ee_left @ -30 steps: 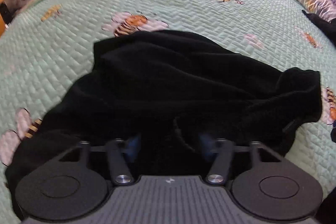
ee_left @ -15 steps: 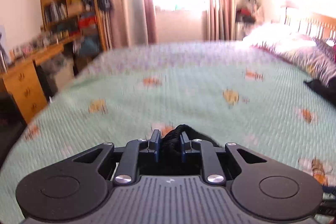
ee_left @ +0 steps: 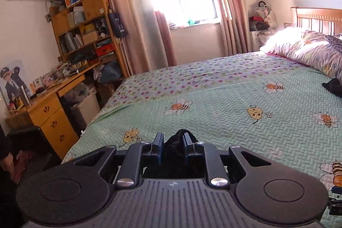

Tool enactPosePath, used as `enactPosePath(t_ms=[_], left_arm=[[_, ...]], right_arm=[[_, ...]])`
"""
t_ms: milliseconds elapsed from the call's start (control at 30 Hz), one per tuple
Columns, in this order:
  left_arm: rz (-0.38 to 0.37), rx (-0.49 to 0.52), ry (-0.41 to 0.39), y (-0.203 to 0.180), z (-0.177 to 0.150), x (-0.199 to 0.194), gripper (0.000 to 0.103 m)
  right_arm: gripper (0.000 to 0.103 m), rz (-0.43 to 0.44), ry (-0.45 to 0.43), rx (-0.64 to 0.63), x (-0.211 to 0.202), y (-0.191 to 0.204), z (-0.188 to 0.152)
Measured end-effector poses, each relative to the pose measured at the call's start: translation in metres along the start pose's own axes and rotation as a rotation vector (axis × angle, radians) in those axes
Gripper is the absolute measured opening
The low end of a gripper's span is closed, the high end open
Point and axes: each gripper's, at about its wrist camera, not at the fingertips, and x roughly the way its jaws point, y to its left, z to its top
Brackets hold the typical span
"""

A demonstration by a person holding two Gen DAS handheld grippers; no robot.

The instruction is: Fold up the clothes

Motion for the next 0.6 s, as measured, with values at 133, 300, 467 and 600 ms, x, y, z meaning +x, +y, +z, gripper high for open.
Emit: enactPosePath(t_ms=[133,300,467,600], left_arm=[[-0.07,0.01,-0.131,-0.023,0.032,-0.042,0.019],[-0.102,0.013,-0.325,-0.043,0.074,-0.095,0.0],[-0.07,0.032,-0.257,-0.047,0.098,-0.067,0.008],[-0.051,0.03,-0.071,-0.046,0.05,-0.014,0.017]], right_arm=[[0.086,0.0,-0.014,0.005,-0.004,-0.001,0.0],[0.086,-0.003,-0.032,0.037,-0.009,-0.009,0.002],[0.086,0.005,-0.024,0.034,-0.008,-0.009,-0.001],[0.086,0.001,-0.006,0.011,-0.007,-0.01,-0.006]])
